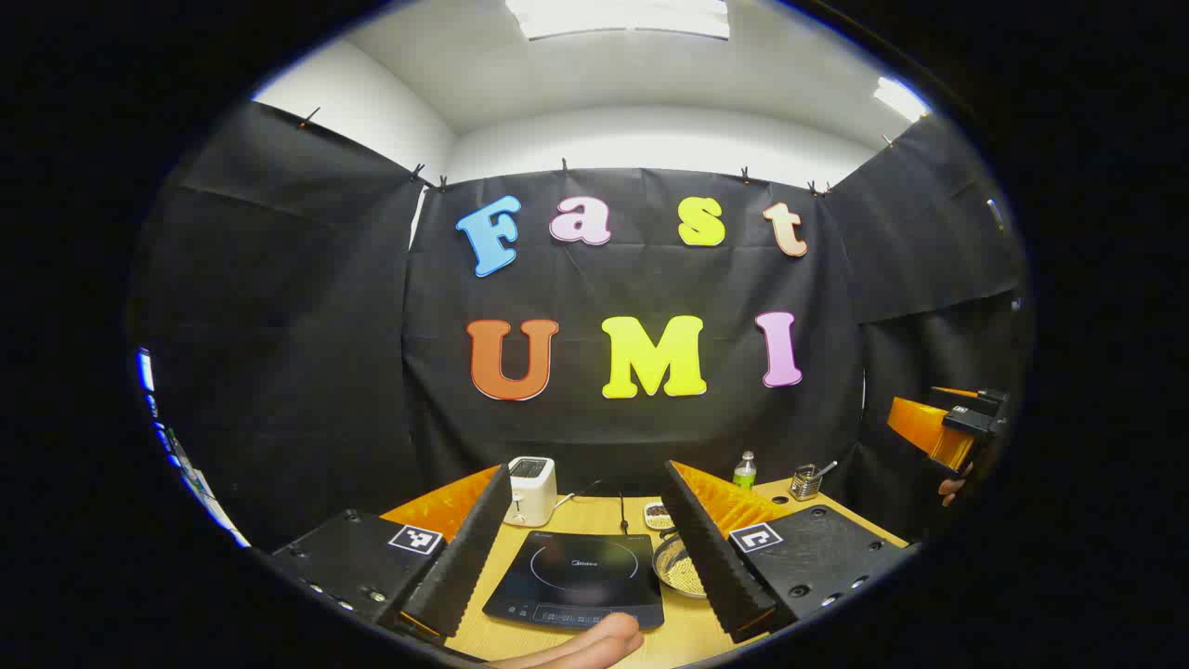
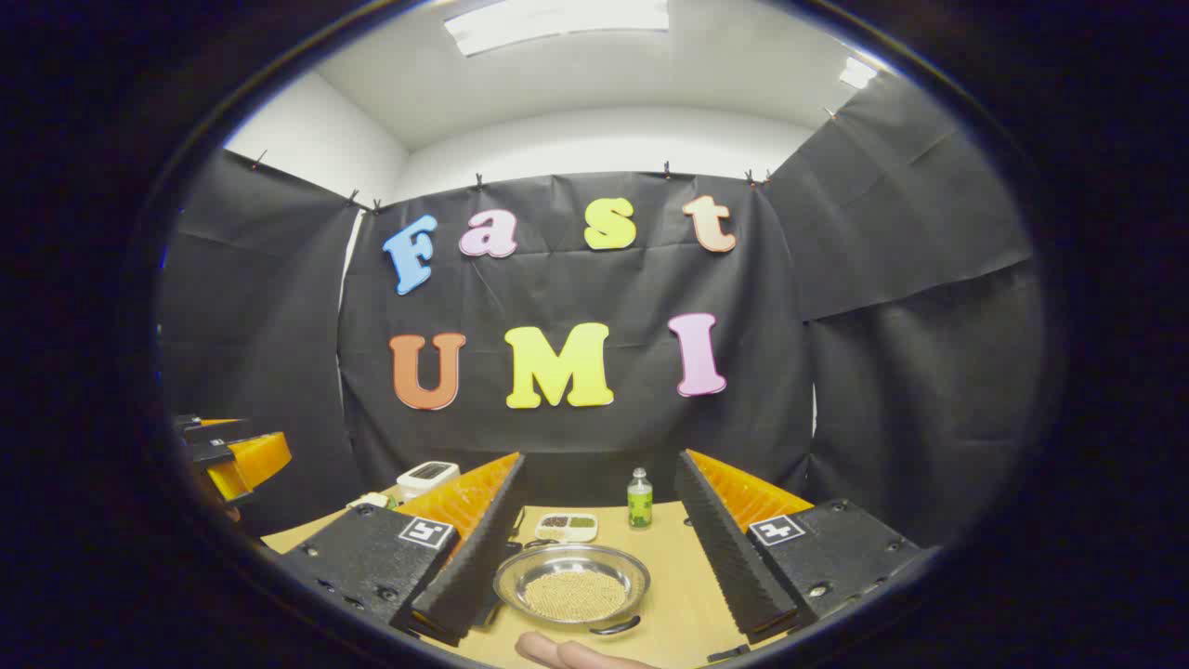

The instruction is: First push the handle of the pot to place it horizontally, then grasp the pot with both hands and set it on the induction cooktop.

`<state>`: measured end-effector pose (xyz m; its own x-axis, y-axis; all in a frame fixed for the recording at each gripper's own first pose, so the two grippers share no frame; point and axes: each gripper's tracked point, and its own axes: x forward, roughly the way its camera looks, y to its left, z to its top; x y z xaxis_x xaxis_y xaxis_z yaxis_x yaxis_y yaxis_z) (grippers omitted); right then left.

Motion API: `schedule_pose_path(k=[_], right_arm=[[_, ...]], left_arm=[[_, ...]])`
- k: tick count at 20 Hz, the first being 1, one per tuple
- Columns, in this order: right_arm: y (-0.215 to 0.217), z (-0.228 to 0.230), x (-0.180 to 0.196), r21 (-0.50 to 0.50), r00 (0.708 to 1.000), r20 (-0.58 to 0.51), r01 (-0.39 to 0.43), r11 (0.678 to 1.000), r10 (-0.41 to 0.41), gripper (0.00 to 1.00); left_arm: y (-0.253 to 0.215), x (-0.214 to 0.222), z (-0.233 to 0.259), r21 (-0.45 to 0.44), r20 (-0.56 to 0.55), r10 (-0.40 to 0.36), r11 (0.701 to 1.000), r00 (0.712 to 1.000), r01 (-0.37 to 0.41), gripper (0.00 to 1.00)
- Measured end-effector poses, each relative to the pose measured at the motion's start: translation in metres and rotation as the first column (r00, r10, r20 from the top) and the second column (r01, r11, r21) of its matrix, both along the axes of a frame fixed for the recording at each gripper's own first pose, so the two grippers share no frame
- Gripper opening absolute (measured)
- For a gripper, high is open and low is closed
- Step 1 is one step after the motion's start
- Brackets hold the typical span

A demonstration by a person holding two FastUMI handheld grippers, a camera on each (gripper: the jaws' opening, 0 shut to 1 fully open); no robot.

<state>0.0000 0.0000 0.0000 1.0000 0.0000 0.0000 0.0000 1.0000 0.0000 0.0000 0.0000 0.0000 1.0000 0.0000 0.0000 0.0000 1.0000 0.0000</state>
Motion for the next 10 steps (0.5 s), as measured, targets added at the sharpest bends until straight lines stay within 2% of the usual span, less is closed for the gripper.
schedule_pose_path(k=[7, 8, 9, 10], right_arm=[[-0.0033, -0.0038, 0.0048, -0.008, 1.0, -0.004, 0.003, 1.0, -0.003, 0.96], [-0.0042, -0.0043, 0.005, -0.011, 1.0, -0.001, 0.003, 1.0, -0.003, 1.0], [-0.0051, -0.004, 0.0054, -0.015, 1.0, 0.004, 0.004, 1.0, -0.004, 0.96], [-0.006, -0.0047, 0.0061, -0.019, 1.0, 0.009, 0.007, 1.0, -0.007, 1.0]], left_arm=[[-0.0032, 0.0007, -0.005, 0.017, 0.0, -0.006, 1.0, 1.0, 0.006, 0.96], [-0.0035, 0.0001, -0.0043, 0.015, 0.001, -0.007, 1.0, 1.0, 0.007, 0.96], [-0.0031, 0.0002, -0.0038, 0.015, 0.005, -0.008, 1.0, 1.0, 0.008, 0.96], [-0.0026, -0.0004, -0.0035, 0.015, 0.008, -0.008, 1.0, 1.0, 0.008, 0.96]])
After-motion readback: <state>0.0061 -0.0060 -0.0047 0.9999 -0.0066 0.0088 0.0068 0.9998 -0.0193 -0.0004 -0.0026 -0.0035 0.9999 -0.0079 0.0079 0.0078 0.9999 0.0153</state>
